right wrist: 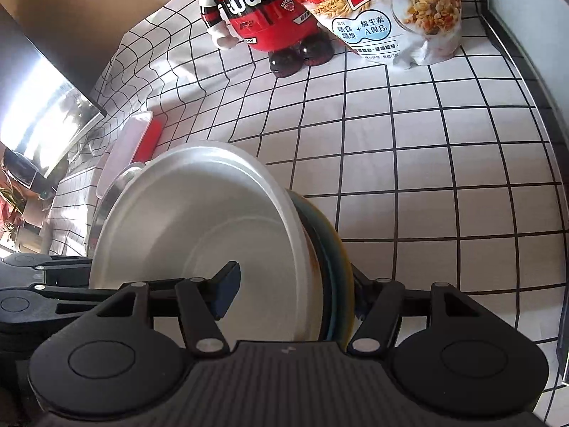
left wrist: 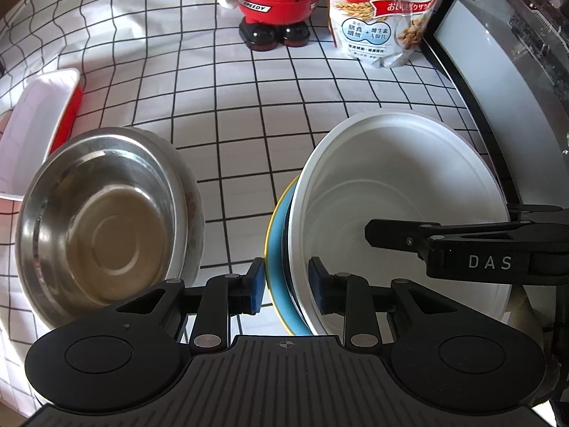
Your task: Organize plates and bowls
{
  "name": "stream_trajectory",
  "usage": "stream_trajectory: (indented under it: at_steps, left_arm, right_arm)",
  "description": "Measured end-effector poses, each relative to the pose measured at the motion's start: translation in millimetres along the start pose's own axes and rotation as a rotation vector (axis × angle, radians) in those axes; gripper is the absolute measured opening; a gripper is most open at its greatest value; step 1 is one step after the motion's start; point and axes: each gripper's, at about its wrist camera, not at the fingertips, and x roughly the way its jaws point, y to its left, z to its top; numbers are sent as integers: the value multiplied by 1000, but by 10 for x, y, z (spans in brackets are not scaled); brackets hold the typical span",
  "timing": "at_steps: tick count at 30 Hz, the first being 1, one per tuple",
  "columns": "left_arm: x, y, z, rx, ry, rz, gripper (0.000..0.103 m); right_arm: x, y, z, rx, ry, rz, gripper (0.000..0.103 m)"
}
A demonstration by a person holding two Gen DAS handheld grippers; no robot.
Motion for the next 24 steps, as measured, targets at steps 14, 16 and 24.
stream_trajectory:
  at_steps: [14, 16, 24]
  left_arm:
    - [20, 66, 142, 73, 39, -33, 43]
    - [75, 63, 156, 96, 52, -23, 44]
    - [148, -82, 179, 175, 79, -34, 48]
  right_arm:
    - [47, -141, -39, 57, 23, 24, 51]
    - [42, -145, -44, 56, 20, 25, 51]
    - [-20, -209, -188, 70, -5, 32, 51]
